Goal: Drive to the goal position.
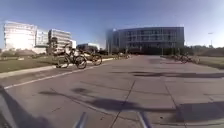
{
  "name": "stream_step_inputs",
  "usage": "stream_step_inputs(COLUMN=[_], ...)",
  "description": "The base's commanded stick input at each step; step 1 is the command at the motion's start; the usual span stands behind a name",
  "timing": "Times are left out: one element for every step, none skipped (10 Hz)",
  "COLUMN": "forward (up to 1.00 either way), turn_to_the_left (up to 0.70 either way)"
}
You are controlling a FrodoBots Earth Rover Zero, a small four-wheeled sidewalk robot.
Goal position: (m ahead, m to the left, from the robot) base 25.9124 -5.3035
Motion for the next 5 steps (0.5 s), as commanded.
stream_step_inputs(forward=[0.45,0.45,0.45,0.45,0.45], turn_to_the_left=[0.0,0.0,0.0,0.0,0.0])
